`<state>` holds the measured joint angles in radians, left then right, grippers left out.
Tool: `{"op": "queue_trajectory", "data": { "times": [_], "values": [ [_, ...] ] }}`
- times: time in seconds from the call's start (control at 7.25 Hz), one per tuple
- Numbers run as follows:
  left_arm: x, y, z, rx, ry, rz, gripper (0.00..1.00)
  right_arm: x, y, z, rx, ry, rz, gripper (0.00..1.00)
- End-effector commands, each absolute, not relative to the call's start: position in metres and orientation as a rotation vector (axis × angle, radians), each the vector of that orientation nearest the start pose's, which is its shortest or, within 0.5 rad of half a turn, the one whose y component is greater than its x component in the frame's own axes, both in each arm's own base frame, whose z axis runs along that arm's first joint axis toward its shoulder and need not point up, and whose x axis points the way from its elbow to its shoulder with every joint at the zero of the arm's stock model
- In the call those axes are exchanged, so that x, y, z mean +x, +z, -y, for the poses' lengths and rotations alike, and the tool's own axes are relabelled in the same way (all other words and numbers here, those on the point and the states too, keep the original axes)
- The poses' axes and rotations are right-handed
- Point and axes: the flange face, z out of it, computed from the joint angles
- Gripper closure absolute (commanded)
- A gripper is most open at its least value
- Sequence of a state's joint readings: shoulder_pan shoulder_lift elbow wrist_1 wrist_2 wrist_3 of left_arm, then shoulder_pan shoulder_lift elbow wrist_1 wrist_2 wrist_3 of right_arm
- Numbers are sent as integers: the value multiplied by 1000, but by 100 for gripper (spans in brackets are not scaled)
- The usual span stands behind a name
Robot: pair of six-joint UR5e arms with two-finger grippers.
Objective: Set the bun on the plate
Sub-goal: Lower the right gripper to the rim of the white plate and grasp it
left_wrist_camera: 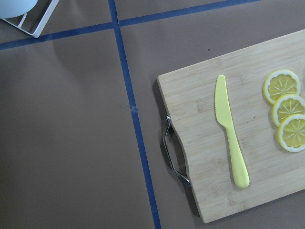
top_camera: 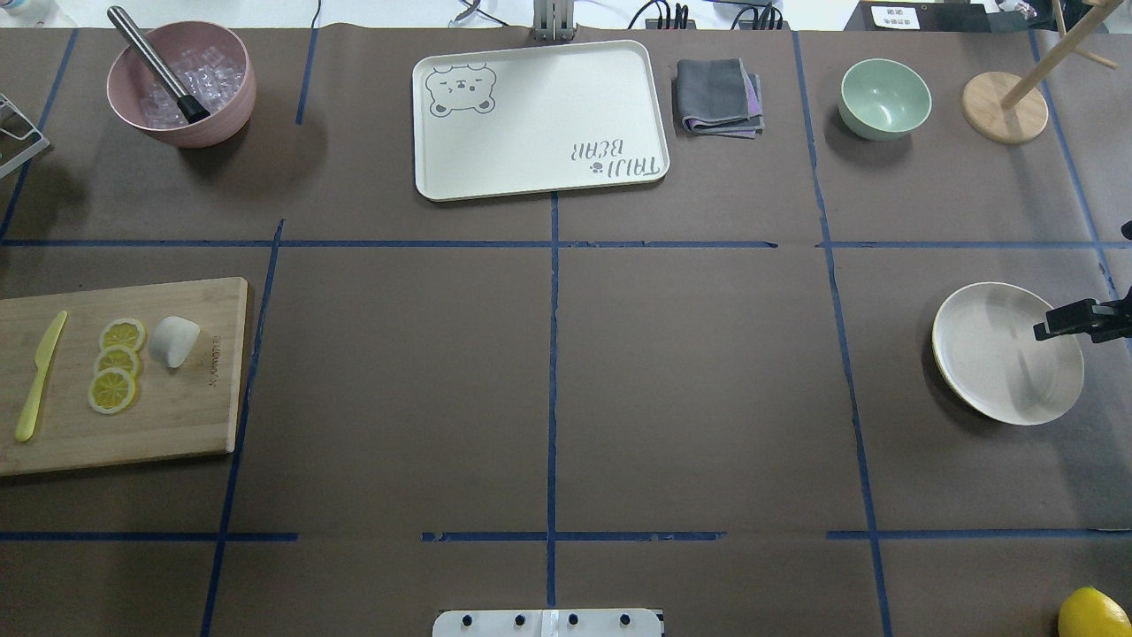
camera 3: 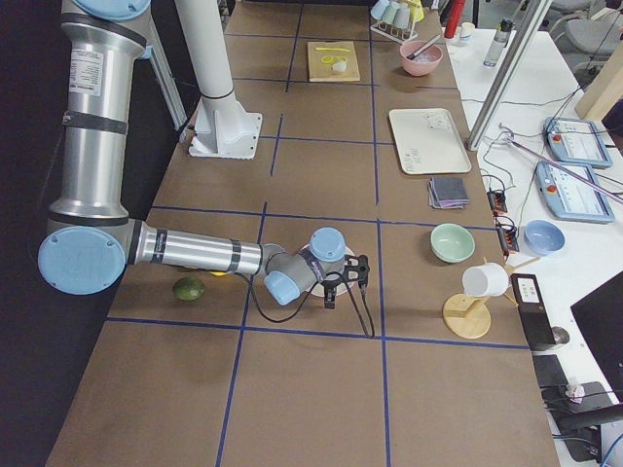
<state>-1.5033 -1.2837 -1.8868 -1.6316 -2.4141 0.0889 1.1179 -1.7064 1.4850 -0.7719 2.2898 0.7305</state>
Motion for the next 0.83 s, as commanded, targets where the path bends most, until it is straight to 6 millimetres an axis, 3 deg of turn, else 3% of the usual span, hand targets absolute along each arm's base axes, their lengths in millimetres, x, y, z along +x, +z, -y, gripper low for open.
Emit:
{"op": "queue_trajectory", "data": {
  "times": [0.0,0.14,0.55,0.69],
  "values": [
    [-33,616,380,92,183,-843,0,-136,684,431,62,56,874,20],
    [-33,616,379,92,183,-843,0,-137,687,430,56,51,873,27],
    [-33,612,380,99,185,-843,0,-141,691,424,46,40,873,32],
    [-33,608,380,102,185,-845,0,-143,691,424,44,37,873,38]
  ]
}}
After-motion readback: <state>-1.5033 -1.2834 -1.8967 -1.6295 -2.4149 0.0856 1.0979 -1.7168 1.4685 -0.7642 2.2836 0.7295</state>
